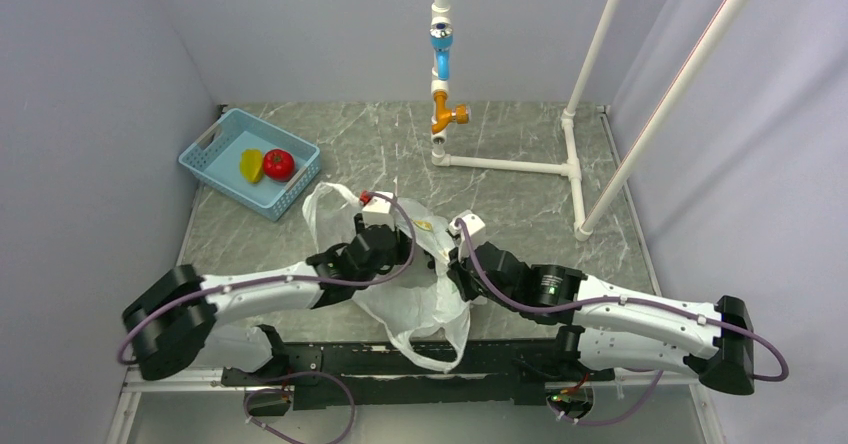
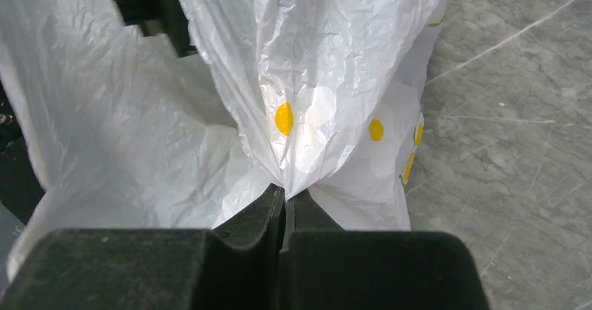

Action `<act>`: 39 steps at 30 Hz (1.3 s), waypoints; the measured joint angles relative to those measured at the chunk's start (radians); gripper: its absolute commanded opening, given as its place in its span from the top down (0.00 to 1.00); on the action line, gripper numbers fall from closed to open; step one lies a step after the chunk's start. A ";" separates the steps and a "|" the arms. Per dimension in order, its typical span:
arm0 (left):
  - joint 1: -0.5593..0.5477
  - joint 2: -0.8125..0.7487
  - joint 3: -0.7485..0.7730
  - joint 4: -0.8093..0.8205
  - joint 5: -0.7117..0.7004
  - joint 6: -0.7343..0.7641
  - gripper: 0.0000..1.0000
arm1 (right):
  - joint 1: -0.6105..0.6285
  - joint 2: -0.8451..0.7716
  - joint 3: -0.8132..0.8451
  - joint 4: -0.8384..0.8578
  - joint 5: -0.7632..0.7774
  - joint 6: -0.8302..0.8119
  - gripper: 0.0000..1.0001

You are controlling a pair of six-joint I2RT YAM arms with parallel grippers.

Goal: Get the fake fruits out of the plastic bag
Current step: Take out the fake fruit from the plastic bag, then place the fake fruit in the bin.

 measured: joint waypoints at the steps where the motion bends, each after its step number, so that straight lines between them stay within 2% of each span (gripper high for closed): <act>1: 0.000 -0.034 -0.011 0.000 0.015 0.000 0.71 | 0.000 0.010 0.000 0.004 -0.002 0.000 1.00; 10: 0.000 -0.248 -0.096 -0.102 0.198 -0.016 0.74 | 0.000 0.041 -0.002 0.037 -0.006 -0.001 1.00; 16: 0.000 -0.473 -0.165 -0.237 0.336 -0.038 0.73 | 0.000 0.040 -0.002 0.066 0.000 -0.001 1.00; 26: 0.000 -0.802 -0.125 -0.433 0.497 -0.060 0.76 | -0.003 0.041 -0.002 0.056 0.029 0.000 1.00; 32: 0.000 -0.834 0.006 -0.533 0.509 -0.074 0.75 | -0.004 0.041 -0.002 0.055 0.029 0.000 1.00; 39: 0.025 -0.660 0.390 -0.743 0.417 0.020 0.80 | -0.006 0.042 -0.002 0.056 0.027 0.000 1.00</act>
